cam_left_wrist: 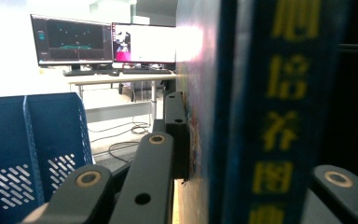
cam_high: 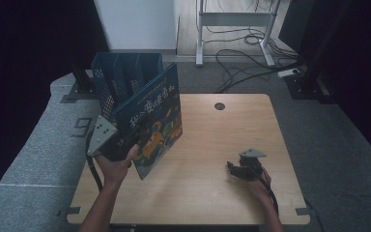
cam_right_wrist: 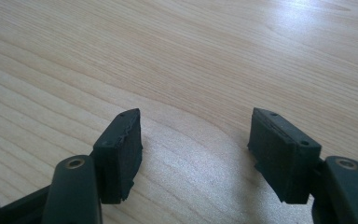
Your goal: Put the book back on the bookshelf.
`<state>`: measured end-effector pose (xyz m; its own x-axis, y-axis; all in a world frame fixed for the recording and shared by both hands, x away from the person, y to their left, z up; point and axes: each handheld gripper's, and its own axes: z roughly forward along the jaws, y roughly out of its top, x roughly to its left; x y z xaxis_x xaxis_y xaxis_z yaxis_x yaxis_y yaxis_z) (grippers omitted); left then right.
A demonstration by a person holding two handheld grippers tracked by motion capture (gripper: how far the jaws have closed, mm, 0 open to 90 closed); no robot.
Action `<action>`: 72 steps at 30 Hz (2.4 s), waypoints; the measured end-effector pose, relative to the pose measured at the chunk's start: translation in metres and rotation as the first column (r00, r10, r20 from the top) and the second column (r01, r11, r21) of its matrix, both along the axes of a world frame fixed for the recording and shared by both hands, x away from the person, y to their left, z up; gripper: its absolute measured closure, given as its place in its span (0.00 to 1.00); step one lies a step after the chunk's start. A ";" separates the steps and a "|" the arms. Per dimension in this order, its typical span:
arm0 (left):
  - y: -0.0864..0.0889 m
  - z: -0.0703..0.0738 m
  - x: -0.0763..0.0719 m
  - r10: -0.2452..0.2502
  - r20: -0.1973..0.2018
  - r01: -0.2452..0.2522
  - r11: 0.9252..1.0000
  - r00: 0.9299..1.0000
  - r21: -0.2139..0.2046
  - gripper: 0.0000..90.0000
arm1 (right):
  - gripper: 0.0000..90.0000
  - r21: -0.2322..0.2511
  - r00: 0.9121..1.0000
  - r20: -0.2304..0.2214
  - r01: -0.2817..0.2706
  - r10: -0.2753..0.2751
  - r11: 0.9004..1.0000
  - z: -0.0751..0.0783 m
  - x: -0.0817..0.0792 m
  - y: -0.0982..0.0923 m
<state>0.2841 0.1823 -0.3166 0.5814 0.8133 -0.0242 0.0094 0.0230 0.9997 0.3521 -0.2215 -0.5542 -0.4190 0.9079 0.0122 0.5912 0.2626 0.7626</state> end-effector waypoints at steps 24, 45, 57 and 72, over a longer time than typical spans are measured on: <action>0.018 0.016 0.000 0.030 0.015 -0.030 0.999 0.999 -0.014 0.91 | 0.37 0.002 1.000 0.000 0.000 0.000 1.000 0.000 0.000 0.000; 0.035 0.009 0.002 0.090 0.005 -0.090 0.996 0.996 -0.022 0.91 | 0.37 0.002 1.000 -0.001 0.000 0.000 1.000 0.000 0.000 0.000; 0.050 0.011 0.007 0.148 0.012 -0.147 0.988 0.989 -0.035 0.91 | 0.37 0.001 1.000 -0.001 0.000 0.000 1.000 0.000 0.000 0.000; 0.049 0.013 0.023 0.189 0.012 -0.189 0.982 0.982 -0.022 0.91 | 0.37 0.002 1.000 0.000 0.003 -0.003 1.000 0.000 0.000 0.000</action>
<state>0.3074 0.2309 -0.3038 0.4179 0.9078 -0.0349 -0.0110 0.0435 0.9990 0.3522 -0.2217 -0.5542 -0.4159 0.9093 0.0142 0.5923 0.2590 0.7629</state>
